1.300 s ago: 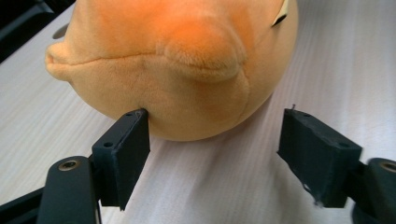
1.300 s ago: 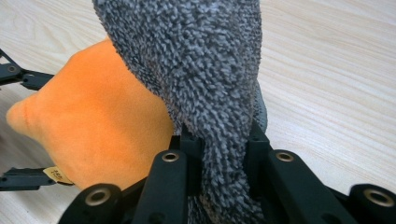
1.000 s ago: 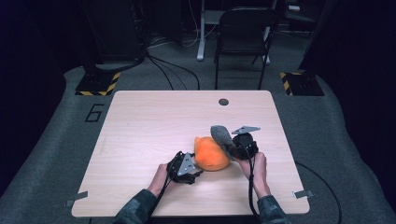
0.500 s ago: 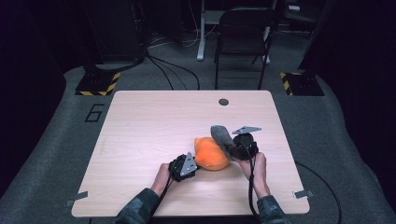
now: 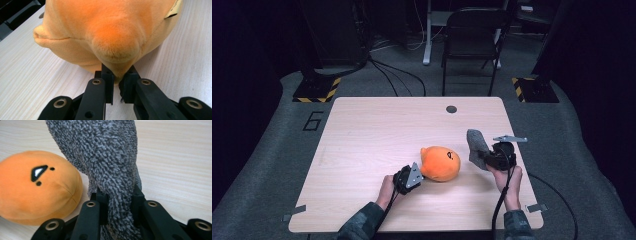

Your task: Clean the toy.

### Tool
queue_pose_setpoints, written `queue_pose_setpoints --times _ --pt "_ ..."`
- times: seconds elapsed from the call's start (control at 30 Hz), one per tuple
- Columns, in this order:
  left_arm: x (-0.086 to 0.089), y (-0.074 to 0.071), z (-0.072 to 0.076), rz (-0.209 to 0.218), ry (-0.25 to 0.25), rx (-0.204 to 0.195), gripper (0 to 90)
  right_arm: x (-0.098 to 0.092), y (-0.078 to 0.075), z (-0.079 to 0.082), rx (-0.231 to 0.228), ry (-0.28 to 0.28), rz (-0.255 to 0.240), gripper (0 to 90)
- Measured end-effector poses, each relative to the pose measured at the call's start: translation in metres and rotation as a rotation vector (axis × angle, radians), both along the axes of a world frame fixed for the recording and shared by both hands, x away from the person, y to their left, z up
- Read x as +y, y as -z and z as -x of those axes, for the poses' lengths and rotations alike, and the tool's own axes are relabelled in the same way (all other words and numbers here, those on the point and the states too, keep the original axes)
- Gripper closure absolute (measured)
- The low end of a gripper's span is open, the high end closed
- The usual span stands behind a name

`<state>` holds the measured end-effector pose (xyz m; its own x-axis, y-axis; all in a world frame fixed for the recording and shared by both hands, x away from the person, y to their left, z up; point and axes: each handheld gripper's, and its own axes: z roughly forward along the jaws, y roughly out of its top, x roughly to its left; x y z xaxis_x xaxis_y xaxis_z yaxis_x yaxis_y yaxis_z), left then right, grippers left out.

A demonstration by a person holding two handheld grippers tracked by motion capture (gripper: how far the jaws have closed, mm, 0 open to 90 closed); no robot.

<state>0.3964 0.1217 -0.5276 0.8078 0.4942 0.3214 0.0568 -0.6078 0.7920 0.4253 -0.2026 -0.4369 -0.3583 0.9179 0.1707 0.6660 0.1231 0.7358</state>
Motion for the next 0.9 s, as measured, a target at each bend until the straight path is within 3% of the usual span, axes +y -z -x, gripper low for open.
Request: queue_pose_setpoints --times 0.17,0.3,0.5,0.63,0.73,0.77,0.8,0.9 --pt "0.006 -0.004 -0.006 0.111 -0.022 0.084 84.5 -0.001 0.002 -0.001 0.006 0.011 0.001 75.8" --pt "0.008 -0.016 -0.007 0.190 -0.040 0.122 84.9 -0.009 0.002 -0.001 0.001 0.028 -0.012 75.8" --pt "0.012 -0.038 -0.006 0.269 -0.044 0.201 84.8 -0.018 0.001 0.001 -0.002 0.055 -0.027 75.8" --pt "0.017 -0.055 -0.007 0.308 -0.035 0.249 84.6 -0.021 0.000 0.002 -0.007 0.062 -0.030 75.8" --pt "0.020 -0.066 -0.005 0.314 -0.031 0.286 84.4 -0.021 -0.002 0.004 -0.009 0.060 -0.023 75.8" --pt "0.020 -0.073 -0.004 0.310 -0.030 0.315 84.3 -0.020 -0.002 0.004 -0.008 0.060 -0.021 75.8" --pt "0.020 -0.073 -0.004 0.310 -0.030 0.315 84.2 -0.020 -0.002 0.004 -0.008 0.060 -0.021 75.8" --pt "0.021 -0.081 -0.002 0.328 -0.054 0.394 84.2 -0.015 -0.006 0.006 -0.026 0.056 -0.003 75.8"
